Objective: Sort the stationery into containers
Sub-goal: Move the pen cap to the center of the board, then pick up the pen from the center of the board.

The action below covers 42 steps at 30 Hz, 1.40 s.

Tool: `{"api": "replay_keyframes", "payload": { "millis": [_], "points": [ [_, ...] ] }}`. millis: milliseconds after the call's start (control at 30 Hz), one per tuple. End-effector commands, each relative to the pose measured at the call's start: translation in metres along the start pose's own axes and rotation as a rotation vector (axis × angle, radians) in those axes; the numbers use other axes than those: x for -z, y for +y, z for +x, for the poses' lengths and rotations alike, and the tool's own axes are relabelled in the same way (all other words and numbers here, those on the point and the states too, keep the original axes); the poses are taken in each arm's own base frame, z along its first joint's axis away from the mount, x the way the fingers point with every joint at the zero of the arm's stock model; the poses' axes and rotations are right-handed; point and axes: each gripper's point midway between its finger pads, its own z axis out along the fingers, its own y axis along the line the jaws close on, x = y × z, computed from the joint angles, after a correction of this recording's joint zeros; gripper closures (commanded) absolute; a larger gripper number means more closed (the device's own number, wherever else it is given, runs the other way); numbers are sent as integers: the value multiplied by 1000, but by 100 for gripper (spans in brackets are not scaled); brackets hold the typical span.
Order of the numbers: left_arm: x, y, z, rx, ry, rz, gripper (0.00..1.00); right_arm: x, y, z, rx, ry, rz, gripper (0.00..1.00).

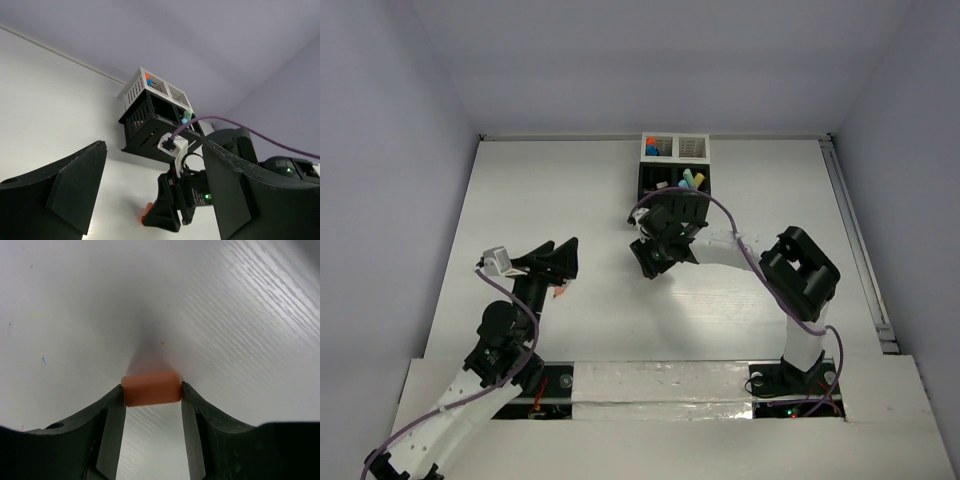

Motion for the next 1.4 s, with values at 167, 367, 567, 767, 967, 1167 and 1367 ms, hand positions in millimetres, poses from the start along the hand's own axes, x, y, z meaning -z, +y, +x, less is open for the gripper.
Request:
{"api": "replay_keyframes", "payload": {
  "millis": [167,367,567,767,967,1167,1367],
  "points": [
    [-5,20,2,-12,-21,-104,24,8,-2,-15,145,-23,6,33],
    [-11,11,0,-32,-4,-92,23,38,20,-48,129,-121,-40,18],
    [-12,-5,-17,8,-32,-54,23,50,80,-65,201,-224,-232,28],
    [-4,-35,-62,92,-109,24,23,27,122,-89,402,-305,-405,33],
    [11,-65,-106,133,-154,109,23,4,156,-118,507,-285,-538,20],
    [29,-75,-136,130,-190,139,23,-19,171,-119,646,-204,-579,15],
    [34,-72,-140,121,-198,131,23,-32,181,-114,811,-169,-577,13]
  ]
}}
